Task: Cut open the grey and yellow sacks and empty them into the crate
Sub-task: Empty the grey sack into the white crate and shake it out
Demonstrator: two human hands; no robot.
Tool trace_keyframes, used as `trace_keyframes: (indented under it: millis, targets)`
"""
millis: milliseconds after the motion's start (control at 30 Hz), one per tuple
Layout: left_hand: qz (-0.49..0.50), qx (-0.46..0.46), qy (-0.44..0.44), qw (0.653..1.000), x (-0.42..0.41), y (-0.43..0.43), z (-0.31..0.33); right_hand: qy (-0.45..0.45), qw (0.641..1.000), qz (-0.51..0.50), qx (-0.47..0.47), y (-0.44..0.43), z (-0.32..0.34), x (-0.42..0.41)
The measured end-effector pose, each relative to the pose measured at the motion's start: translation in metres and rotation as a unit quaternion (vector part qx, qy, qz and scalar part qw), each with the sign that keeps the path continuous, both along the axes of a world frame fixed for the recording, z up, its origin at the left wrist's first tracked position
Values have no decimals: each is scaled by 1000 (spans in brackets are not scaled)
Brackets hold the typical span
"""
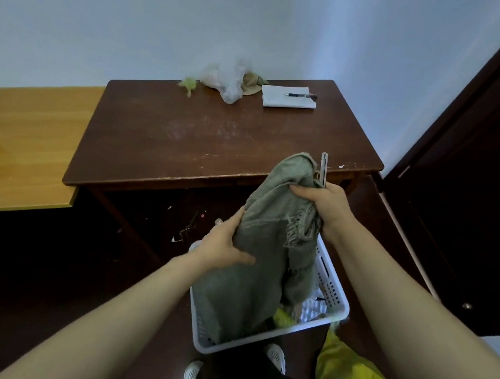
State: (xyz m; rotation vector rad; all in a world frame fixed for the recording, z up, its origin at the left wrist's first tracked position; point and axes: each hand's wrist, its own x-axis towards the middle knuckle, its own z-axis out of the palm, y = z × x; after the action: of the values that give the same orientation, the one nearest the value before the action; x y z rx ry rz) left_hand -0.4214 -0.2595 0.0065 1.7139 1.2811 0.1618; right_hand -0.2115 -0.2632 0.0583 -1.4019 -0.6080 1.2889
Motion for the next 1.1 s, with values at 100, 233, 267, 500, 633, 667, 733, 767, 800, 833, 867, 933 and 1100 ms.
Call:
trace_keyframes:
  millis: [100, 233, 267, 500, 633, 667, 733, 767, 800, 833, 867, 933, 1100]
  targets:
    - [-45, 57, 176, 982, -7, 5, -18, -3, 1000, 9, -18, 1, 0, 4]
    - [98, 14, 64, 993, -21, 21, 7, -163, 984, 3, -78, -3, 4, 32]
    - [127, 15, 5, 992, -20, 26, 24, -211, 974, 18, -86, -4, 7, 36]
    - [202, 68, -332, 919, 10, 45, 143, -169, 983, -42, 57, 14, 58, 39]
    - [184, 83, -236, 951, 19, 45, 153, -294, 956, -22, 1, 11, 51, 41]
    - [197, 92, -270, 938, 19, 48, 158, -275, 960, -37, 29, 12, 55, 44]
    - [201, 106, -328, 917, 17, 51, 170, -227, 970, -56, 74, 10, 60, 42]
    - [195, 108, -323, 920, 18, 52, 172, -217, 973, -48, 65, 9, 57, 41]
    - [189, 112, -292, 931, 18, 51, 169, -234, 971, -25, 40, 5, 52, 39]
    - [189, 120, -254, 941, 18, 47, 166, -266, 964, -4, 18, 1, 48, 36]
    - [198, 126, -238, 943, 18, 45, 165, -287, 958, -5, 11, -2, 50, 35]
    - [215, 127, -290, 924, 17, 48, 172, -274, 958, -60, 58, 0, 62, 38]
    - [225, 106, -351, 903, 15, 53, 182, -332, 942, -9, 43, 7, 74, 30]
